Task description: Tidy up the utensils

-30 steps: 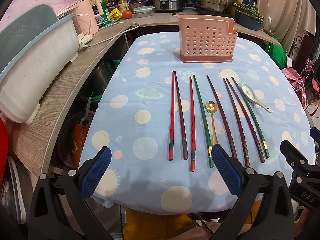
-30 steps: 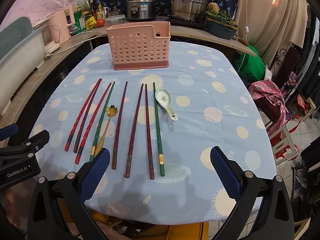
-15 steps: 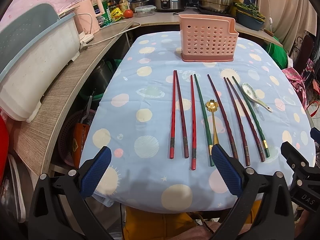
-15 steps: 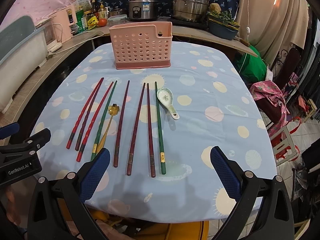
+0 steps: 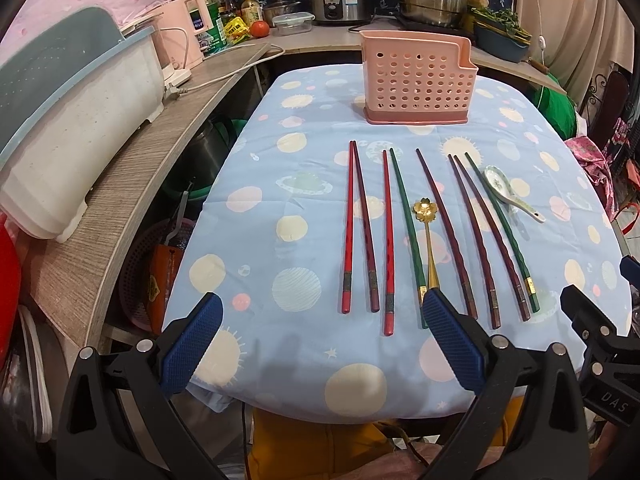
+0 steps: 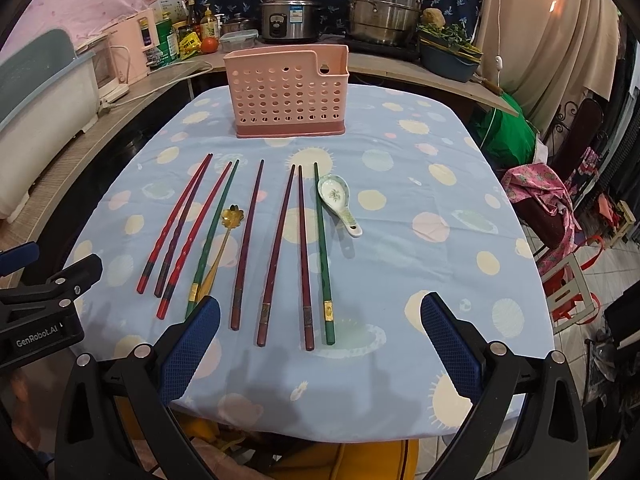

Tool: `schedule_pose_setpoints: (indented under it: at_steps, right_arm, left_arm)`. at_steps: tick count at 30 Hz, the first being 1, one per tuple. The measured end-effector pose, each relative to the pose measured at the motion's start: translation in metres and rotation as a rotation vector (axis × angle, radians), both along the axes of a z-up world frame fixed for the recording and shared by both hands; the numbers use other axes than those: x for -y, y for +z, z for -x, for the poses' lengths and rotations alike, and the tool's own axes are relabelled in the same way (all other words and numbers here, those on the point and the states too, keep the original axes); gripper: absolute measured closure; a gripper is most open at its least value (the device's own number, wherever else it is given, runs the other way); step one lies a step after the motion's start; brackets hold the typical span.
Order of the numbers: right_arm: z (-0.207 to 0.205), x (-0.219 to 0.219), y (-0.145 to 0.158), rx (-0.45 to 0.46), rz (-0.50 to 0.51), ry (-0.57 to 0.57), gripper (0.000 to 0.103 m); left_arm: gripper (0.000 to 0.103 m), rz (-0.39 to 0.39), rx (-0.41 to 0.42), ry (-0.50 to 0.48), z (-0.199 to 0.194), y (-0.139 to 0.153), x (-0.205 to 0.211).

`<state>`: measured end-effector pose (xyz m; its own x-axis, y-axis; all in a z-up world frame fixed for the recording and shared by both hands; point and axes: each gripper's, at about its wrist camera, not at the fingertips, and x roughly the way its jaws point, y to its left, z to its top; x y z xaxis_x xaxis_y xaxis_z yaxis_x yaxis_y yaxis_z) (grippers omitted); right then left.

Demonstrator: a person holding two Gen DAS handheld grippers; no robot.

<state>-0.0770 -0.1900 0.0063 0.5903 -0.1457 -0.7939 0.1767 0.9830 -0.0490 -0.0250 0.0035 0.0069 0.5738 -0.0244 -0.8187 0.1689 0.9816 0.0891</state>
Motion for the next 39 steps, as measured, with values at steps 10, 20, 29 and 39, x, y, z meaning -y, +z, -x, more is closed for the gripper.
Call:
schedule_pose_setpoints:
  at_steps: [10,20,29,39]
  right_arm:
    - [0.003,-0.002,0.002,0.006,-0.003,0.004,0.007]
    - [0.007,-0.002,0.002,0.008,-0.008,0.012,0.007]
    - [0.008,-0.002,0.002,0.007,-0.009,0.010,0.007]
    - [0.009,-0.001,0.001,0.007,-0.009,0.011,0.007]
  left_arm:
    - [0.008,-0.004,0.002,0.003,0.007,0.001,0.000]
    - [0.008,-0.004,0.003,0.004,0.009,0.001,-0.001]
    - [0.008,-0.003,0.002,-0.003,0.014,0.001,-0.001]
    - [0.008,-0.006,0.003,-0.009,0.015,0.001,0.003]
